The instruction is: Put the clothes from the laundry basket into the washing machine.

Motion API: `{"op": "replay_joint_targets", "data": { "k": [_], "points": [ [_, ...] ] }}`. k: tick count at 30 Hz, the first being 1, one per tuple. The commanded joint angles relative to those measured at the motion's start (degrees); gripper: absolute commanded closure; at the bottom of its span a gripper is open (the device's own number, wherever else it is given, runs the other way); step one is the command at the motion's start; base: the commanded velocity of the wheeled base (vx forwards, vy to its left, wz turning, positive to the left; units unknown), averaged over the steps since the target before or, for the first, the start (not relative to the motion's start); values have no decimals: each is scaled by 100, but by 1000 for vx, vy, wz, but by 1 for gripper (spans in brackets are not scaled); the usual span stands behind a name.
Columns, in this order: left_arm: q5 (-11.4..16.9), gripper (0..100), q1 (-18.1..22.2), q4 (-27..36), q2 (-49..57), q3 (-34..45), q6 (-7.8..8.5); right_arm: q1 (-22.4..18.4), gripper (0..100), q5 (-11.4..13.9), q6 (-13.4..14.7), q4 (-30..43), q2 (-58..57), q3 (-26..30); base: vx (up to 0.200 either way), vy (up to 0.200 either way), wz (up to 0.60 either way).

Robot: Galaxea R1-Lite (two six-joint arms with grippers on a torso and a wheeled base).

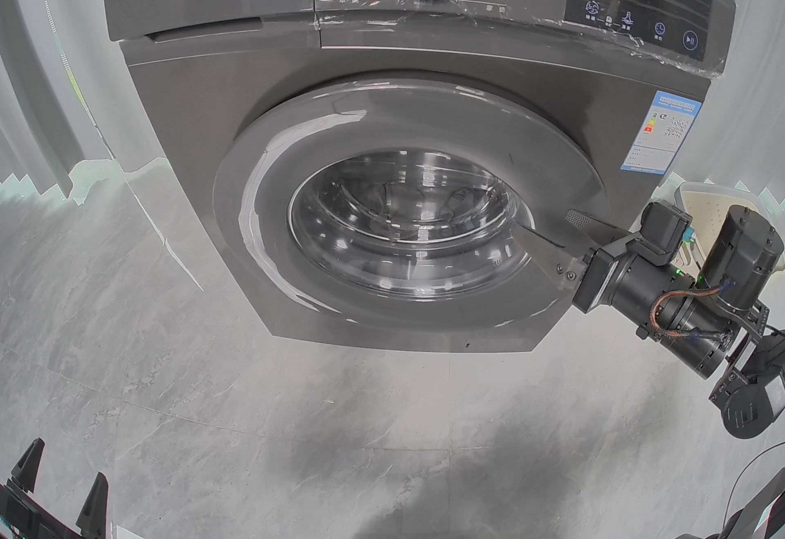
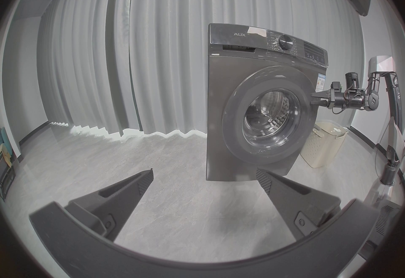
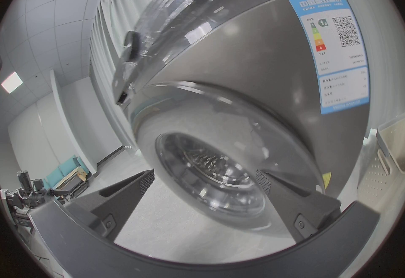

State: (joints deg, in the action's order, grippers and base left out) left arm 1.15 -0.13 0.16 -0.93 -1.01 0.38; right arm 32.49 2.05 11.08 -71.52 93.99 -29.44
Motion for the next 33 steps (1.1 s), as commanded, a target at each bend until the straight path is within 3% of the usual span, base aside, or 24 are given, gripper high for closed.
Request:
{"op": "replay_joint_targets", "data": {
  "k": [1, 10, 16, 20, 22, 26, 31, 32, 33],
  "points": [
    [8, 0, -4, -7, 93, 92, 6, 38, 0, -143, -27, -108, -30, -53, 0, 0, 0],
    [8, 0, 5, -7, 93, 92, 6, -23, 0, -407, -203, -424, -91, 8, 0, 0, 0],
    [8, 0, 5, -7, 93, 92, -3, 91, 0, -381, -238, -371, -381, 316, 0, 0, 0],
    [8, 0, -4, -7, 93, 92, -3, 715, 0, -231, -291, -354, -1120, 1538, 0, 0, 0],
    [8, 0, -4, 2, 93, 92, -3, 768, 0, -170, -335, -354, -1524, 2232, 0, 0, 0],
    [8, 0, -4, 2, 93, 92, -3, 610, 0, 6, -484, -248, -2297, 2944, 0, 0, 0],
    [8, 0, -4, 2, 93, 92, -3, 21, 0, 24, -528, 701, -3370, 2944, 0, 0, 0],
    [8, 0, -4, 2, 93, 92, -3, -384, 0, 50, -634, 1255, -3748, 2935, 0, 0, 0],
    [8, 0, -4, -7, 93, 92, -3, -498, 0, 50, -677, 1395, -3844, 2935, 0, 0, 0]
  ]
}}
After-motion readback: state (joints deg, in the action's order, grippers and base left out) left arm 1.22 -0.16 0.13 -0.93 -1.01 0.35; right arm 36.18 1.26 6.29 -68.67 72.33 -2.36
